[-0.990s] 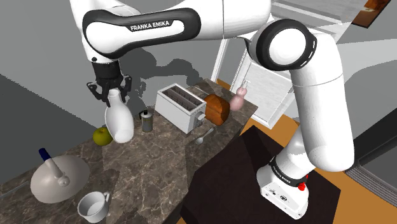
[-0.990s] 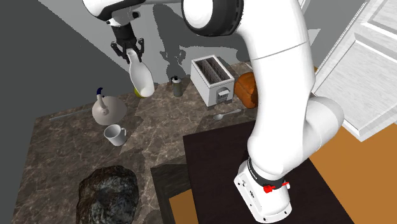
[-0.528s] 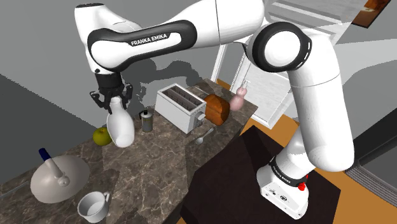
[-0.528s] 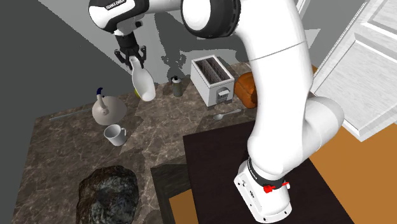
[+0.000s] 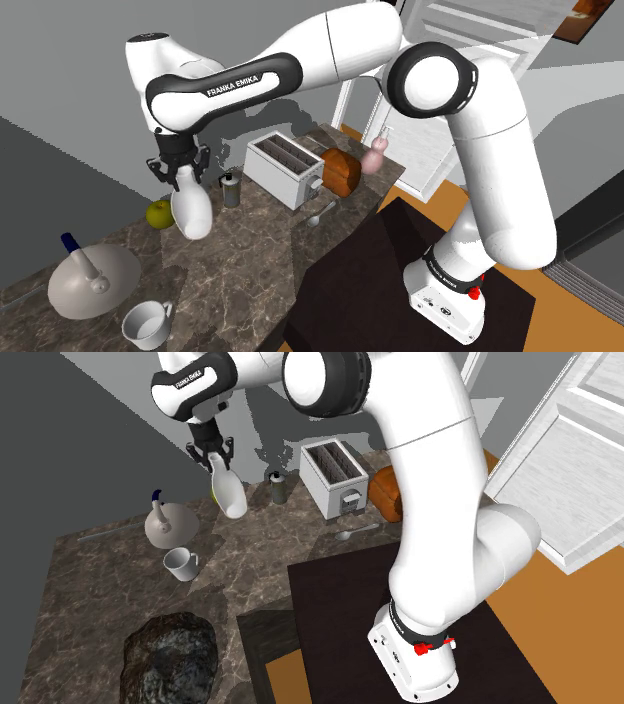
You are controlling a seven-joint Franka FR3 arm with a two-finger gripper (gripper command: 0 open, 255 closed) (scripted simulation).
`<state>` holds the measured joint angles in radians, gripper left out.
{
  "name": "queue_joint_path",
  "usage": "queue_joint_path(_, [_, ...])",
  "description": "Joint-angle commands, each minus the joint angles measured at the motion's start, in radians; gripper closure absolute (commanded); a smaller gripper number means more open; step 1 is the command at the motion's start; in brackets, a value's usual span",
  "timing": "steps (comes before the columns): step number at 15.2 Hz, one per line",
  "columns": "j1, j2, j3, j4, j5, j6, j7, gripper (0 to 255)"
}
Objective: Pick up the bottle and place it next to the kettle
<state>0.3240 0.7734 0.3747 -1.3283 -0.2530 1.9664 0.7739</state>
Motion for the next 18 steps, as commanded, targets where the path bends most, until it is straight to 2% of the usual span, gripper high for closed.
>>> queue_joint_path(1, [0.001, 0.009, -0.002, -0.010, -0.004, 0.020, 0.003, 255])
queue_joint_path(14, [0.014, 0.110, -0.026, -0.024, -0.031, 0.133, 0.014, 255])
queue_joint_path(18, [0.014, 0.110, -0.026, -0.024, -0.031, 0.133, 0.014, 255])
